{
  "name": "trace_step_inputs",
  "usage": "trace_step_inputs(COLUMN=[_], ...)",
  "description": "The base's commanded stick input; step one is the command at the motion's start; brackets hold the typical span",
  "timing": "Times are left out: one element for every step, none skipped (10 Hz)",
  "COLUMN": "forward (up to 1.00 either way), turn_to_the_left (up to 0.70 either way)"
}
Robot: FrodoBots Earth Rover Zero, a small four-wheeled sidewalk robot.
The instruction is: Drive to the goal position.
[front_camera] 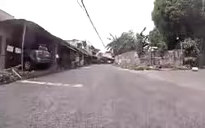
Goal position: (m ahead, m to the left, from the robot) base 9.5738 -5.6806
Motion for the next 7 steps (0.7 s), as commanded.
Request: trace_step_inputs(forward=[0.5,0.5,0.5,0.5,0.5,0.5,0.5], turn_to_the_left=[0.07,0.07,0.07,0.07,0.07,0.07,0.07])
